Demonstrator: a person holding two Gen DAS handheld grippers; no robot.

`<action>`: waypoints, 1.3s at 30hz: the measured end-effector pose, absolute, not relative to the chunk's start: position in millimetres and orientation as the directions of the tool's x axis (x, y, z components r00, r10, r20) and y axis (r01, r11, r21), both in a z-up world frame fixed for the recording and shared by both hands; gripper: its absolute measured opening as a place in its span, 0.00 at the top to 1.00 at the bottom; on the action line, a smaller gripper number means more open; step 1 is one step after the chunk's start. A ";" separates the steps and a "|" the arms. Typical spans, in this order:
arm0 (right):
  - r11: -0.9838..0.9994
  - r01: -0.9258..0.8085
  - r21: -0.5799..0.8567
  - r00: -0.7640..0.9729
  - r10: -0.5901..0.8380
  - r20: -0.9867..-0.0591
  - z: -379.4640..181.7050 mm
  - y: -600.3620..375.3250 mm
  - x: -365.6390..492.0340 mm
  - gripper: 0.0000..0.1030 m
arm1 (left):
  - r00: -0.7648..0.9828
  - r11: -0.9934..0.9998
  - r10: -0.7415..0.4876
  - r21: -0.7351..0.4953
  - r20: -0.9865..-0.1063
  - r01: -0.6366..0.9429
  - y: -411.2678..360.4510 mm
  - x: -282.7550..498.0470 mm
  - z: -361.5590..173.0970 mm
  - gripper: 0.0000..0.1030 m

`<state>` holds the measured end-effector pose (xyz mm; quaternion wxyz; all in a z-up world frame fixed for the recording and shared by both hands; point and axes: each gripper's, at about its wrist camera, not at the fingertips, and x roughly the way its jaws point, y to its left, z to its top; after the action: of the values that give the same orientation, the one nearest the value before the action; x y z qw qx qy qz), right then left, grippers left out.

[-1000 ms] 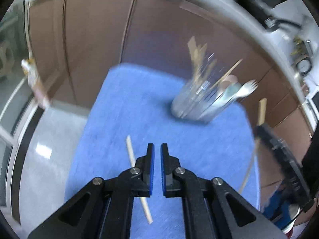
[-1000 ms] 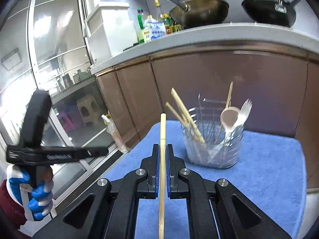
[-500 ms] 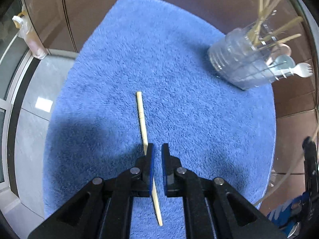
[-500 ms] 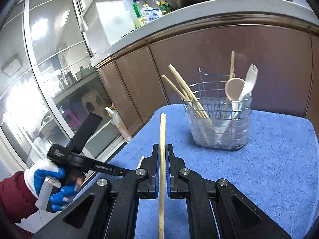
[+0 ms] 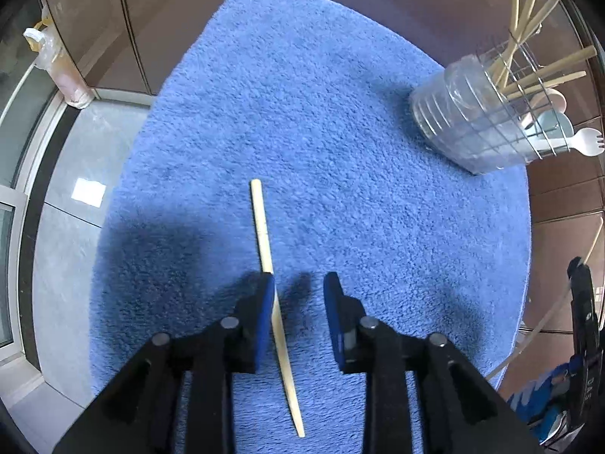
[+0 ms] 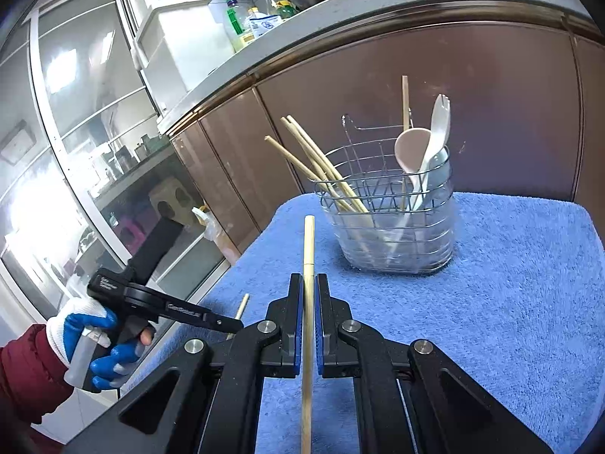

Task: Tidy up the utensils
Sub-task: 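Lift both held chopsticks up toward the holder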

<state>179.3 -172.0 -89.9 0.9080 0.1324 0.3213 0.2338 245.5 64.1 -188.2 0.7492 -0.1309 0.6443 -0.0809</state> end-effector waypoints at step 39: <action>0.874 -0.313 0.371 0.714 0.475 -0.515 -82.4 -175.9 157.0 0.95 | 0.537 0.911 -0.366 -0.410 -0.760 0.042 95.8 192.1 -108.1 0.96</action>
<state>157.0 -175.9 -82.4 0.9165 0.1296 0.3115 0.2149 192.1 95.8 -108.1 0.8591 -0.1739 0.4665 -0.1189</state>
